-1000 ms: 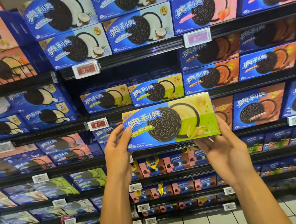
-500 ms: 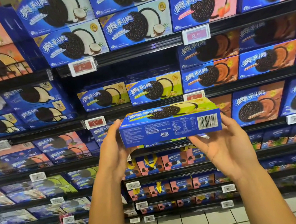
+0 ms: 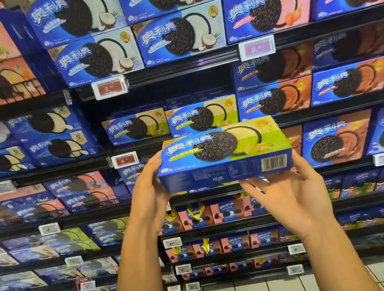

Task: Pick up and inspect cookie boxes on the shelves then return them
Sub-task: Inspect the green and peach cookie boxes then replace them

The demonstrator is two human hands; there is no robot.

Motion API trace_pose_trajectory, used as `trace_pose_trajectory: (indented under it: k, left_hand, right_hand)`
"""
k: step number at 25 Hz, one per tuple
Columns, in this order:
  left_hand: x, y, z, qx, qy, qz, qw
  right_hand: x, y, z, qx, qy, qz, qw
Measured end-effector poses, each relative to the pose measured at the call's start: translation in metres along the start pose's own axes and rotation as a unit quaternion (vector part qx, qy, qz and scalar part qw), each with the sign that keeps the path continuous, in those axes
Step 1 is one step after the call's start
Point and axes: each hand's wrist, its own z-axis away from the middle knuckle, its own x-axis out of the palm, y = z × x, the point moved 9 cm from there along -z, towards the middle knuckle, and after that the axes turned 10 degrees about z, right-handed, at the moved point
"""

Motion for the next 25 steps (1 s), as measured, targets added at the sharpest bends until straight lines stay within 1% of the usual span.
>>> trace_pose_trajectory:
  k: [3,7,11,13,14,16,17,18,20,21,22,23,25]
  left_hand:
    - [0.010,0.001,-0.002,0.005,-0.043,0.010,0.999]
    - [0.013,0.005,-0.005,0.038,-0.049,0.016,0.998]
    - [0.014,0.003,-0.005,0.049,-0.068,0.013,0.996]
    - [0.015,0.002,-0.004,0.045,-0.054,-0.016,0.997]
    - [0.015,0.004,-0.004,0.049,-0.035,-0.042,0.997]
    - [0.013,0.016,-0.002,0.085,0.013,-0.111,0.990]
    - [0.018,0.020,0.000,0.094,0.018,-0.139,0.986]
    - [0.027,0.020,0.002,0.084,-0.001,-0.161,0.983]
    - [0.053,0.003,0.009,0.012,-0.089,-0.182,0.979]
    - [0.067,-0.010,0.016,-0.031,-0.131,-0.176,0.975]
    - [0.077,-0.019,0.021,-0.053,-0.161,-0.159,0.972]
    - [0.084,-0.024,0.025,-0.055,-0.172,-0.137,0.974]
    - [0.086,-0.025,0.025,-0.041,-0.149,-0.083,0.985]
  right_hand:
    - [0.000,0.002,-0.004,-0.014,-0.018,-0.016,1.000]
    - [-0.001,-0.001,-0.010,-0.039,-0.015,-0.029,0.999]
    - [-0.002,0.000,-0.009,-0.059,-0.022,-0.036,0.997]
    - [-0.003,-0.002,-0.008,-0.070,-0.010,-0.015,0.997]
    - [-0.004,-0.004,-0.008,-0.077,0.001,0.001,0.997]
    - [-0.003,-0.009,-0.008,-0.106,0.032,0.053,0.992]
    - [-0.002,-0.012,-0.009,-0.125,0.053,0.097,0.986]
    - [0.002,-0.014,-0.008,-0.146,0.074,0.157,0.974]
    - [0.018,-0.015,-0.006,-0.188,0.090,0.291,0.934]
    - [0.028,-0.011,-0.005,-0.202,0.080,0.346,0.913]
    - [0.037,-0.006,-0.003,-0.214,0.064,0.389,0.894]
    - [0.045,-0.002,-0.002,-0.223,0.048,0.419,0.879]
    - [0.054,0.006,-0.001,-0.219,0.018,0.454,0.863]
